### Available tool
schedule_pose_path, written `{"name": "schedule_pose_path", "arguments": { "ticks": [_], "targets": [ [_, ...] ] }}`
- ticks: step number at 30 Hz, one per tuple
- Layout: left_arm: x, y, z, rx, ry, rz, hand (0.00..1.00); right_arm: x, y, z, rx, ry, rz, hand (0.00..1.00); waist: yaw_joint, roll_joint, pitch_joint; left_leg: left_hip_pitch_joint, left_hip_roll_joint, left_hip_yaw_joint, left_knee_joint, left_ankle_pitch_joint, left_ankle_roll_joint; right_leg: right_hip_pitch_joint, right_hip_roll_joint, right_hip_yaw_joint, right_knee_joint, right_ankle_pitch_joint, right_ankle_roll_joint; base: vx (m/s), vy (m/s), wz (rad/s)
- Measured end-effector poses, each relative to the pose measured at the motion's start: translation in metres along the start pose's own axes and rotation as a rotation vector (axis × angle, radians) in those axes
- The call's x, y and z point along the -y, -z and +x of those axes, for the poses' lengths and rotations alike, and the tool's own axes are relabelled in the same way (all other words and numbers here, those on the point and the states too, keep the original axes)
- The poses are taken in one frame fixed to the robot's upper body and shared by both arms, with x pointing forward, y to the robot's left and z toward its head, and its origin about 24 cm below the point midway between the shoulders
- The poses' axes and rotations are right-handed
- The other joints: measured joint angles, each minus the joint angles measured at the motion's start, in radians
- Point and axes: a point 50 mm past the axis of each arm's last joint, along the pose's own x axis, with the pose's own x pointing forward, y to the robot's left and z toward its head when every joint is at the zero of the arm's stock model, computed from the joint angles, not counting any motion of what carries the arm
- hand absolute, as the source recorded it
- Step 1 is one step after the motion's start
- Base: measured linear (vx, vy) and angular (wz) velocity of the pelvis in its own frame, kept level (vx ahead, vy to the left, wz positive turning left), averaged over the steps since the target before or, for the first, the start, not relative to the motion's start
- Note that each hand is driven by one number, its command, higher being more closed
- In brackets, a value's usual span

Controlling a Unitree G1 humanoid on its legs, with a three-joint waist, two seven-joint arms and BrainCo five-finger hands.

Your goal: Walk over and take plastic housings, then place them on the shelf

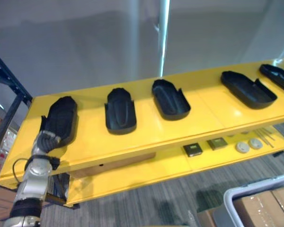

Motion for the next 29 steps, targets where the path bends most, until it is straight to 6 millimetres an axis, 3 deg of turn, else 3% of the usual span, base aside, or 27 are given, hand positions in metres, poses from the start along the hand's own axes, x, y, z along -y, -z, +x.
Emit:
{"name": "schedule_pose_path", "arguments": {
  "ticks": [2, 4, 8, 10, 11, 16, 19, 22, 23, 24, 29],
  "targets": [
    [-0.012, -0.05, -0.008, 0.257, -0.04, -0.164, 1.0, 0.004, 0.0, -0.001, 0.02, 0.022, 0.04, 0.0, 0.0, 0.005, 0.003, -0.003, 0.0, -0.002, 0.0, 0.0, 0.0, 0.0, 0.0, -0.001, 0.001, 0.0, 0.0, 0.0, 0.0, 0.0],
    [-0.028, -0.079, -0.021, 0.445, -0.12, -0.255, 1.0, 0.008, 0.004, -0.002, 0.014, 0.039, 0.059, 0.0, 0.002, 0.011, 0.003, -0.014, 0.0, -0.011, 0.0, 0.0, 0.0, 0.001, 0.0, -0.007, 0.001, -0.003, 0.003, -0.01, -0.002, 0.1],
    [-0.053, -0.098, -0.041, 0.63, -0.282, -0.335, 1.0, 0.008, 0.01, -0.003, -0.001, 0.05, 0.066, 0.0, 0.029, 0.017, 0.001, -0.017, 0.0, -0.041, 0.0, 0.0, 0.0, 0.016, -0.001, -0.036, 0.009, -0.012, 0.005, 0.01, -0.013, 0.23],
    [-0.067, -0.094, -0.051, 0.652, -0.414, -0.358, 1.0, 0.006, 0.011, -0.002, 0.003, 0.046, 0.069, 0.0, 0.034, 0.012, 0.0, -0.017, 0.0, -0.066, 0.0, 0.0, 0.0, 0.034, -0.003, -0.06, 0.014, -0.023, 0.004, -0.01, -0.02, 0.33],
    [-0.076, -0.087, -0.057, 0.638, -0.514, -0.375, 0.0, 0.003, 0.013, -0.001, -0.001, 0.04, 0.071, 0.0, 0.048, 0.008, -0.003, -0.018, 0.0, -0.074, 0.0, 0.0, 0.0, 0.035, -0.003, -0.065, 0.019, -0.031, 0.007, 0.0, -0.017, 0.22],
    [-0.09, -0.038, -0.079, 0.43, -0.804, -0.416, 0.0, -0.01, 0.007, 0.005, -0.008, 0.016, 0.046, 0.0, 0.084, -0.012, -0.02, -0.042, 0.0, -0.116, 0.0, 0.007, -0.003, 0.043, -0.002, -0.111, 0.02, -0.035, 0.007, 0.02, -0.018, 0.28],
    [-0.081, 0.019, -0.086, 0.12, -0.816, -0.349, 0.0, -0.021, 0.001, 0.01, -0.014, -0.016, 0.006, 0.0, 0.097, -0.027, -0.025, -0.05, -0.001, -0.138, 0.0, 0.01, -0.001, 0.054, -0.002, -0.14, 0.017, -0.039, -0.001, 0.01, -0.014, 0.23],
    [-0.055, 0.102, -0.109, -0.344, -0.746, -0.224, 0.0, -0.032, -0.007, 0.014, -0.007, -0.052, -0.025, 0.0, 0.106, -0.037, -0.028, -0.05, -0.002, -0.139, 0.0, 0.01, -0.001, 0.054, -0.003, -0.143, 0.017, -0.045, -0.011, 0.0, -0.002, 0.02],
    [-0.048, 0.115, -0.116, -0.417, -0.73, -0.204, 0.0, -0.033, -0.008, 0.014, -0.009, -0.055, -0.025, 0.0, 0.106, -0.039, -0.027, -0.05, -0.002, -0.139, 0.0, 0.01, -0.001, 0.055, -0.003, -0.143, 0.017, -0.046, -0.011, 0.0, 0.0, 0.0],
    [-0.031, 0.141, -0.138, -0.573, -0.687, -0.169, 0.0, -0.035, -0.008, 0.015, -0.018, -0.054, -0.032, 0.0, 0.105, -0.051, -0.025, -0.049, -0.002, -0.139, 0.0, 0.01, -0.001, 0.055, -0.002, -0.143, 0.017, -0.046, -0.011, 0.0, 0.0, 0.0],
    [0.022, 0.179, -0.203, -0.895, -0.576, -0.16, 0.0, -0.034, -0.005, 0.015, -0.048, -0.041, -0.03, 0.0, 0.1, -0.07, -0.02, -0.045, -0.002, -0.136, 0.0, 0.01, -0.001, 0.055, -0.003, -0.141, 0.017, -0.046, -0.012, 0.0, 0.0, -0.01]
  ]
}}
